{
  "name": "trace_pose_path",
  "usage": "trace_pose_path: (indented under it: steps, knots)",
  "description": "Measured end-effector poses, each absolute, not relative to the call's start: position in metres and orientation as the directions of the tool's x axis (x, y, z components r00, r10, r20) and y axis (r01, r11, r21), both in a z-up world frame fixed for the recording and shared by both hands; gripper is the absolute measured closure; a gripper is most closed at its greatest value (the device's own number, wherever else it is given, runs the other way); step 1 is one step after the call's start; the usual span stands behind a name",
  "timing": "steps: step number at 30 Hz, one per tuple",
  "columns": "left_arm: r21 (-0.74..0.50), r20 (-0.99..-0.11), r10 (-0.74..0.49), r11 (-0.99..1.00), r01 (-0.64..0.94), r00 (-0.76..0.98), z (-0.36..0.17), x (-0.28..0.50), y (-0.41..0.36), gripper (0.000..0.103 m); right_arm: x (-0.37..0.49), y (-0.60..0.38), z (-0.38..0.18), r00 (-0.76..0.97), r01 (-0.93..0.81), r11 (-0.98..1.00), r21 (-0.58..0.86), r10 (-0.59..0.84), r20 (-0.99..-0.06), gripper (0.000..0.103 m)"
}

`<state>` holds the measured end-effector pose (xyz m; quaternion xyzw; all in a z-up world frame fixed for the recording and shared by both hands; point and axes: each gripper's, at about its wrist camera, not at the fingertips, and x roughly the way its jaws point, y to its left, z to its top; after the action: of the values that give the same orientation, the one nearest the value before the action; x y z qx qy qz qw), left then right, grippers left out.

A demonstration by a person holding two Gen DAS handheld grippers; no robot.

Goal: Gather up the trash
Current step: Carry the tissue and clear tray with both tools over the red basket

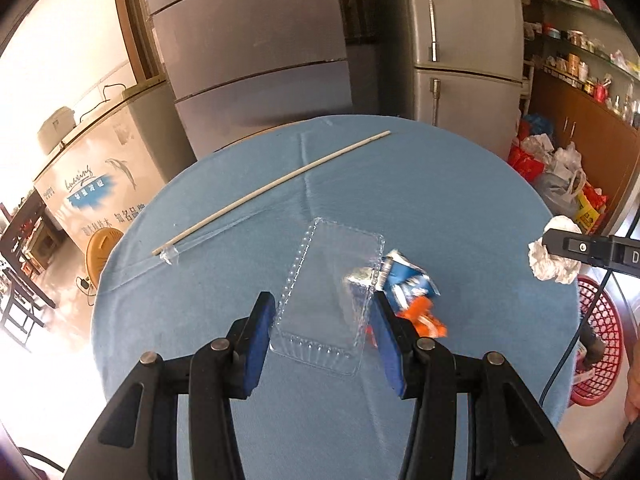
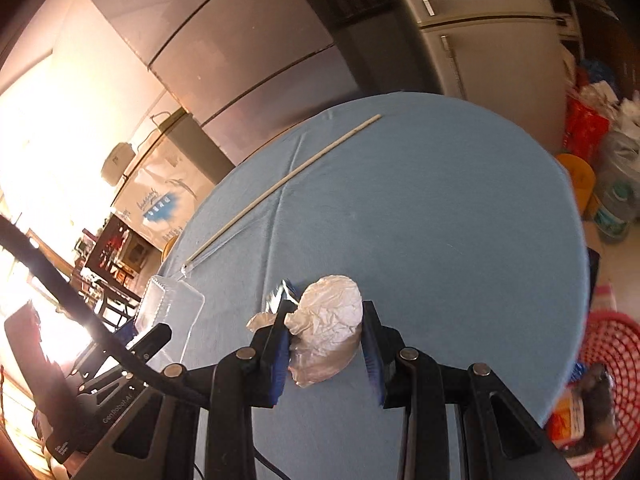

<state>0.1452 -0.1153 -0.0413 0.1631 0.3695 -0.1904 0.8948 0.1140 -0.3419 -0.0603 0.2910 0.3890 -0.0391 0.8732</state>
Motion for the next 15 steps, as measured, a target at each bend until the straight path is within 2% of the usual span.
trace_pose_path:
  steps: [15]
  knots:
    - [0.179, -0.704, -0.254, 0.841, 0.511, 0.664, -0.034, 0.079, -0.162, 0.053, 0.024, -0.373, -0.051, 0.749, 0.310, 0.795, 0.522, 0.134, -0.649, 0.068]
